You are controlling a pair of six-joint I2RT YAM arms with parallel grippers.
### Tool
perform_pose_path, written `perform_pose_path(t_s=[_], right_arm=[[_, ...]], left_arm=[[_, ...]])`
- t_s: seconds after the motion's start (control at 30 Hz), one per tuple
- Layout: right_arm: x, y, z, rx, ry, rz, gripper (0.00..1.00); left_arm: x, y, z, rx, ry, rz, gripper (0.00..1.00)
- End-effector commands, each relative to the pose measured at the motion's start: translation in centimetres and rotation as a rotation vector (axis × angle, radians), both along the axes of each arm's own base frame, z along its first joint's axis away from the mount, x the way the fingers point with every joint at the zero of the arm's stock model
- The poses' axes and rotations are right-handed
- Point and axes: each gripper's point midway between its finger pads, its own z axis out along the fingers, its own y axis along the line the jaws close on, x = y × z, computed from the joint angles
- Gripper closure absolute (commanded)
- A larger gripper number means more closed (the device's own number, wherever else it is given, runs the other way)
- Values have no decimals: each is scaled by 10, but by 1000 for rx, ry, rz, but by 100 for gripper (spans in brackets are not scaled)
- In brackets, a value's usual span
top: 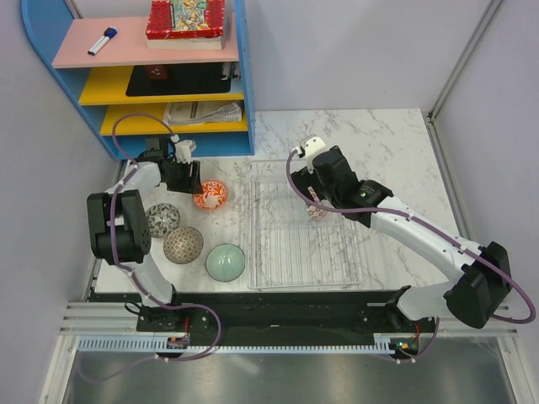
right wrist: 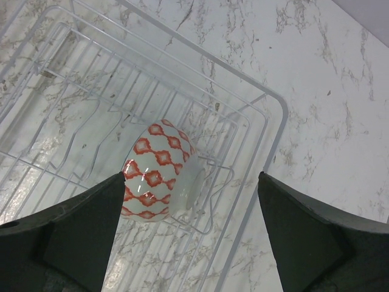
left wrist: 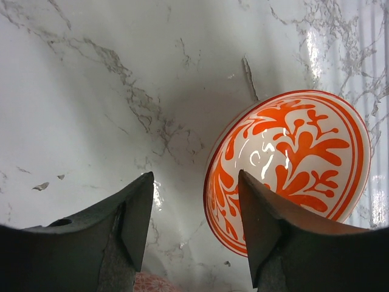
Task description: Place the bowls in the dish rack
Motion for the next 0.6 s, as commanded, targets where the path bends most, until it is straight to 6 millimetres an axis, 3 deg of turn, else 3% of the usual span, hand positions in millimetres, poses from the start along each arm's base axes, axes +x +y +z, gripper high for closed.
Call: perform_pose_path(t_s=[0.0, 0.1, 0.3, 0.43, 0.57], right_arm=[[6, -8, 18, 24, -69, -41, 3], [7, -6, 22, 39, -75, -39, 3], [8, -1, 28, 78, -72, -34, 3], [1, 12, 28, 106, -42, 59, 3], [0, 15, 39, 196, -17, 150, 3]], left_arm=[[8, -6, 6, 0, -20, -48, 36], [7, -9, 2, 2, -6, -60, 40], [5, -17, -7, -2, 22, -81, 63], [6, -23, -12, -2, 40, -92, 98], [7, -23, -13, 6, 38, -107, 98]])
